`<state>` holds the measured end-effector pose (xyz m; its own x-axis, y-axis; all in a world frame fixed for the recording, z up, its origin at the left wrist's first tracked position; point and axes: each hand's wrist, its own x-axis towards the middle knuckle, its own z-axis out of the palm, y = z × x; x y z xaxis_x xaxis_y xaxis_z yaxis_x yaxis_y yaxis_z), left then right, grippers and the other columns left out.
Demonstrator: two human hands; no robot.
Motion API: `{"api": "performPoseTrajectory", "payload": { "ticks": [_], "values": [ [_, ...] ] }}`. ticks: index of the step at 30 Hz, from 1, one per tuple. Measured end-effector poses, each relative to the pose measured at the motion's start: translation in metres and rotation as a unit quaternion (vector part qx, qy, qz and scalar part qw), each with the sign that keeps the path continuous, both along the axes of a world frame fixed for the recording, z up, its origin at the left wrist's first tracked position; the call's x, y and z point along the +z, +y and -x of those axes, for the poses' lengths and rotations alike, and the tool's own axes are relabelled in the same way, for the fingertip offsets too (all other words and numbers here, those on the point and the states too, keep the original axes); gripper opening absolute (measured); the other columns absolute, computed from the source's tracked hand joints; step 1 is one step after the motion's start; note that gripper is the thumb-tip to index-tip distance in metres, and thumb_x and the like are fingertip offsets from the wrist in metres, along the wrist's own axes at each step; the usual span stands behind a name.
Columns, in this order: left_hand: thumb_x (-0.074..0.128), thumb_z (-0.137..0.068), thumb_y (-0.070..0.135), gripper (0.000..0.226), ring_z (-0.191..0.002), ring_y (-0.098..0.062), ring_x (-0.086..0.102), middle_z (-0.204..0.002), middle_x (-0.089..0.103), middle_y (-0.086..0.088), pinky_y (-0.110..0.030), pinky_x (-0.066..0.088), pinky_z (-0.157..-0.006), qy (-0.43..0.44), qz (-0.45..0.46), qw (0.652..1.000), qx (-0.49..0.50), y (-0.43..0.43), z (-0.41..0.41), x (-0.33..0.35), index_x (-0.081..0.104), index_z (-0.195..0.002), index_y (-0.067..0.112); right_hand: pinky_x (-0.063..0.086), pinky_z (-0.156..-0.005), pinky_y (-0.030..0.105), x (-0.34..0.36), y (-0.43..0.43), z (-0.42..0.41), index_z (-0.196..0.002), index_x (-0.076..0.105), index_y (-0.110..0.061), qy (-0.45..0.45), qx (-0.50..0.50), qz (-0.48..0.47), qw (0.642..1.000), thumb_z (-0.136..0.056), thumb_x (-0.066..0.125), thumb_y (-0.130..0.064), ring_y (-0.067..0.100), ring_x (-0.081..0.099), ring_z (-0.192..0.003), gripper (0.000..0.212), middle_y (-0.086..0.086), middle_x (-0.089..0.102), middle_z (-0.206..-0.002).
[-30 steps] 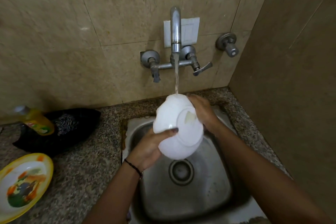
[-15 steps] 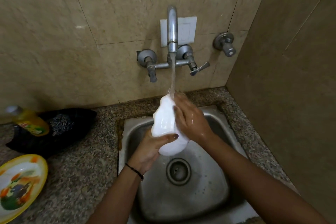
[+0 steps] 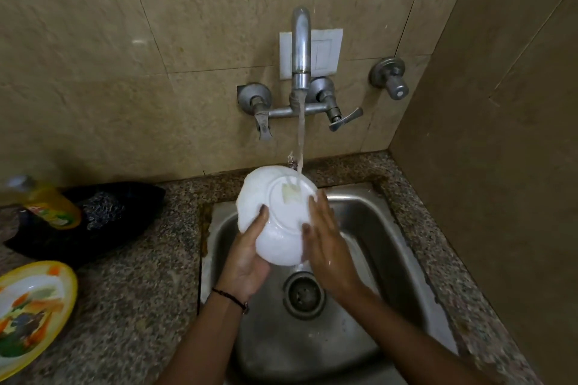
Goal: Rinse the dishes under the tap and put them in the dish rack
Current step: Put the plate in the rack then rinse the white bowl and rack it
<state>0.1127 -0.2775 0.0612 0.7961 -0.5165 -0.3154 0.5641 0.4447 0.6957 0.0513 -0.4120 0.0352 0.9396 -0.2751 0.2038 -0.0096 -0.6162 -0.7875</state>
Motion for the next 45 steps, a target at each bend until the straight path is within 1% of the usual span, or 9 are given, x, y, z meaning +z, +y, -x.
{"api": "performPoseTrajectory", "payload": {
  "ticks": [4, 10, 17, 21, 24, 32, 35, 39, 45],
  "values": [
    [0.046, -0.086, 0.058, 0.065, -0.118, -0.025, 0.062, -0.128, 0.064, -0.012, -0.043, 0.049, -0.096, 0.046, -0.020, 0.999, -0.021, -0.003, 0.003, -0.003, 0.053, -0.134, 0.015, 0.005, -0.120, 0.037, 0.009, 0.028, 0.007, -0.148, 0.026, -0.009, -0.076, 0.157, 0.199, 0.964, -0.101, 0.019, -0.043, 0.014, 0.012, -0.146, 0.059, 0.006, 0.020, -0.156],
    [0.036, -0.084, 0.065, 0.072, -0.126, -0.028, 0.055, -0.135, 0.059, -0.011, -0.051, 0.037, -0.108, 0.000, -0.008, 1.000, -0.001, -0.001, 0.003, -0.004, 0.048, -0.139, 0.020, -0.001, -0.121, 0.035, 0.021, 0.001, -0.021, -0.151, 0.001, -0.018, 0.058, 0.049, 0.183, 0.980, -0.085, 0.001, -0.068, 0.005, -0.009, -0.143, 0.083, -0.003, -0.001, -0.159],
    [0.034, -0.084, 0.069, 0.076, -0.125, -0.026, 0.056, -0.135, 0.059, -0.008, -0.051, 0.035, -0.111, 0.004, -0.017, 1.000, -0.001, -0.002, 0.005, -0.012, 0.048, -0.140, 0.020, -0.005, -0.120, 0.030, 0.017, 0.023, -0.003, -0.150, 0.005, -0.014, 0.033, 0.132, 0.227, 0.964, -0.091, 0.009, -0.064, 0.010, -0.004, -0.146, 0.078, 0.002, 0.002, -0.158],
    [0.034, -0.080, 0.072, 0.079, -0.123, -0.027, 0.058, -0.133, 0.061, -0.008, -0.053, 0.039, -0.107, -0.007, -0.025, 1.000, 0.000, -0.007, 0.006, -0.012, 0.047, -0.140, 0.023, -0.006, -0.118, 0.030, 0.022, -0.002, -0.031, -0.151, 0.001, -0.017, 0.093, 0.060, 0.219, 0.969, -0.082, -0.002, -0.071, 0.011, -0.006, -0.146, 0.088, 0.001, 0.000, -0.160],
    [0.032, -0.081, 0.073, 0.080, -0.126, -0.027, 0.055, -0.137, 0.057, -0.008, -0.052, 0.040, -0.108, -0.018, -0.011, 1.000, 0.010, -0.005, 0.000, -0.016, 0.043, -0.143, 0.023, -0.004, -0.117, 0.030, 0.014, -0.002, -0.002, -0.151, -0.001, -0.018, 0.130, 0.025, 0.179, 0.975, -0.089, 0.014, -0.068, 0.008, -0.013, -0.142, 0.081, -0.004, -0.010, -0.157],
    [0.053, -0.067, 0.075, 0.087, -0.115, -0.023, 0.064, -0.125, 0.066, -0.006, -0.042, 0.050, -0.094, 0.052, -0.044, 0.998, 0.017, -0.012, 0.011, -0.018, 0.053, -0.134, 0.019, 0.010, -0.120, 0.035, 0.011, 0.020, -0.012, -0.144, 0.034, -0.009, -0.077, 0.149, 0.240, 0.956, -0.102, 0.027, -0.032, 0.019, 0.018, -0.145, 0.049, 0.008, 0.030, -0.153],
    [0.046, -0.084, 0.062, 0.070, -0.120, -0.026, 0.059, -0.130, 0.063, -0.008, -0.048, 0.046, -0.100, 0.041, -0.041, 0.998, 0.014, -0.015, 0.017, -0.017, 0.047, -0.140, 0.020, 0.022, -0.116, 0.038, 0.031, 0.005, -0.049, -0.140, 0.044, -0.013, -0.008, 0.065, 0.174, 0.983, -0.102, 0.028, -0.030, 0.022, 0.034, -0.138, 0.044, 0.008, 0.044, -0.145],
    [0.024, -0.093, 0.059, 0.060, -0.123, -0.024, 0.057, -0.134, 0.061, -0.004, -0.049, 0.041, -0.107, -0.002, -0.025, 1.000, -0.002, -0.015, 0.019, -0.016, 0.049, -0.137, 0.027, 0.040, -0.078, 0.027, 0.046, -0.034, -0.074, -0.117, 0.062, -0.005, 0.187, -0.047, -0.156, 0.969, -0.101, 0.039, -0.032, 0.022, 0.058, -0.095, 0.039, 0.017, 0.064, -0.117],
    [0.023, -0.088, 0.071, 0.070, -0.120, -0.028, 0.058, -0.129, 0.064, -0.003, -0.048, 0.043, -0.103, 0.059, 0.008, 0.997, 0.040, -0.005, 0.001, -0.025, 0.053, -0.135, 0.029, 0.050, -0.094, 0.043, 0.042, -0.051, -0.070, -0.109, 0.066, -0.011, 0.213, -0.130, -0.314, 0.916, -0.092, 0.052, -0.047, 0.027, 0.065, -0.096, 0.042, 0.008, 0.069, -0.108]
  ]
}}
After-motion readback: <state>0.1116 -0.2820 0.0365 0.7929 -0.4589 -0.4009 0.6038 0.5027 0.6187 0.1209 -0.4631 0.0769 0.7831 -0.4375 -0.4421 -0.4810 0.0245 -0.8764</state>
